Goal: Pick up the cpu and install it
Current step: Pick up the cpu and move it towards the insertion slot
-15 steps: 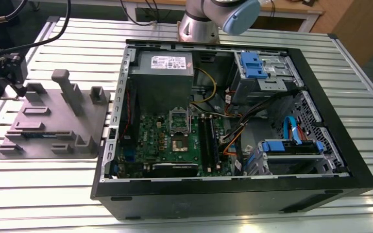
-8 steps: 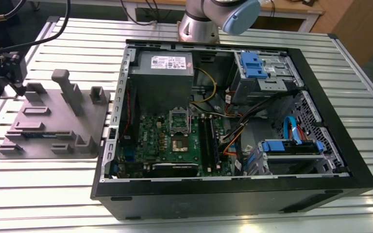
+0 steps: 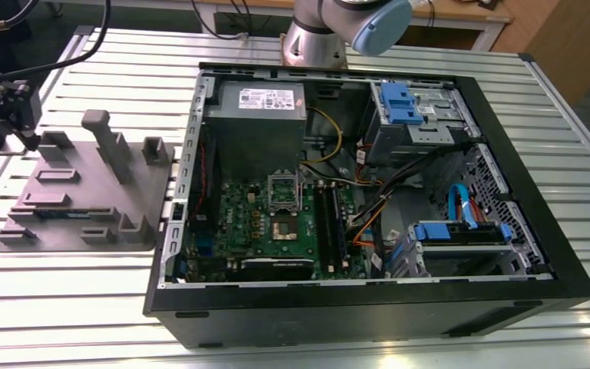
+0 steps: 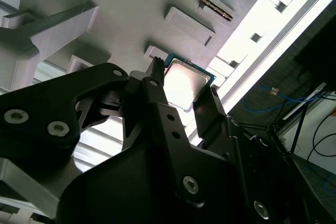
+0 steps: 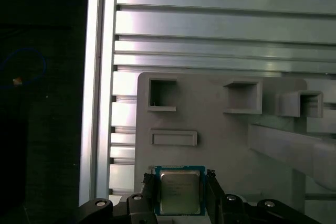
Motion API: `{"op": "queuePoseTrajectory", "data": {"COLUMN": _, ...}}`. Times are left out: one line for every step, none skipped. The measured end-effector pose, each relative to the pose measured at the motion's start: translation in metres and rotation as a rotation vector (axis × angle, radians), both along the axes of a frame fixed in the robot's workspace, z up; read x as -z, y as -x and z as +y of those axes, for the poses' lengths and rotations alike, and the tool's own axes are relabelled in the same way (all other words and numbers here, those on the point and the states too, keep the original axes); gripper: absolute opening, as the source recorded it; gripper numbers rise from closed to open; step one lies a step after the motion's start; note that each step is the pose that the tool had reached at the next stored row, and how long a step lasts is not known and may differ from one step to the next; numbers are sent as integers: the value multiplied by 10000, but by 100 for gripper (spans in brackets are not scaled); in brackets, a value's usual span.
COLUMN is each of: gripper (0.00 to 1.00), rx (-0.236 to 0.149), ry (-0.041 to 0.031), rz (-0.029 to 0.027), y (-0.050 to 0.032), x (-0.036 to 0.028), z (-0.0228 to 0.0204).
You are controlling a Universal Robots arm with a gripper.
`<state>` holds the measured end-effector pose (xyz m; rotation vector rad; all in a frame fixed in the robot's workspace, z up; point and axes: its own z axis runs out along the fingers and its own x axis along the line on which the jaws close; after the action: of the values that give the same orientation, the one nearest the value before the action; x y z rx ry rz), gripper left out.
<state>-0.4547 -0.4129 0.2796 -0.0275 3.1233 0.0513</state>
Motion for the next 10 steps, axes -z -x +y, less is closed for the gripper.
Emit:
{"op": "queuePoseTrajectory", "data": {"gripper": 47, "rx": 0, "ry": -1, "rz": -1, "y": 0, "x": -2, "z": 0}}
{"op": "queuePoseTrajectory", "data": {"gripper": 47, "rx": 0, "ry": -1, "rz": -1, "y": 0, "x": -5, "z": 0}}
{"op": "queuePoseTrajectory", "data": {"gripper": 47, "rx": 0, "ry": -1, "rz": -1, "y": 0, "x": -8, "z": 0}}
{"op": "queuePoseTrajectory", "data": {"gripper": 47, "rx": 0, "ry": 0, "rz": 0, "y": 0, "x": -11, "z": 0}}
{"op": "queuePoseTrajectory", "data": {"gripper": 47, "rx": 0, "ry": 0, "rz": 1, "y": 0, "x": -15, "z": 0}}
{"op": "queuePoseTrajectory", "data": {"gripper": 47, "rx": 0, "ry": 0, "rz": 0, "y": 0, "x": -17, "z": 0}}
{"op": "queuePoseTrajectory", "data": {"gripper": 47, "rx": 0, "ry": -1, "rz": -1, "y": 0, "x": -19, "z": 0}}
{"op": "queuePoseTrajectory", "data": {"gripper": 47, "rx": 0, "ry": 0, "rz": -1, "y": 0, "x": -21, "z": 0}}
{"op": "queuePoseTrajectory", "data": {"gripper": 47, "rx": 0, "ry": 0, "rz": -1, "y": 0, "x": -23, "z": 0}}
{"op": "queuePoseTrajectory", "data": {"gripper": 47, "rx": 0, "ry": 0, "rz": 0, "y": 0, "x": -27, "z": 0}}
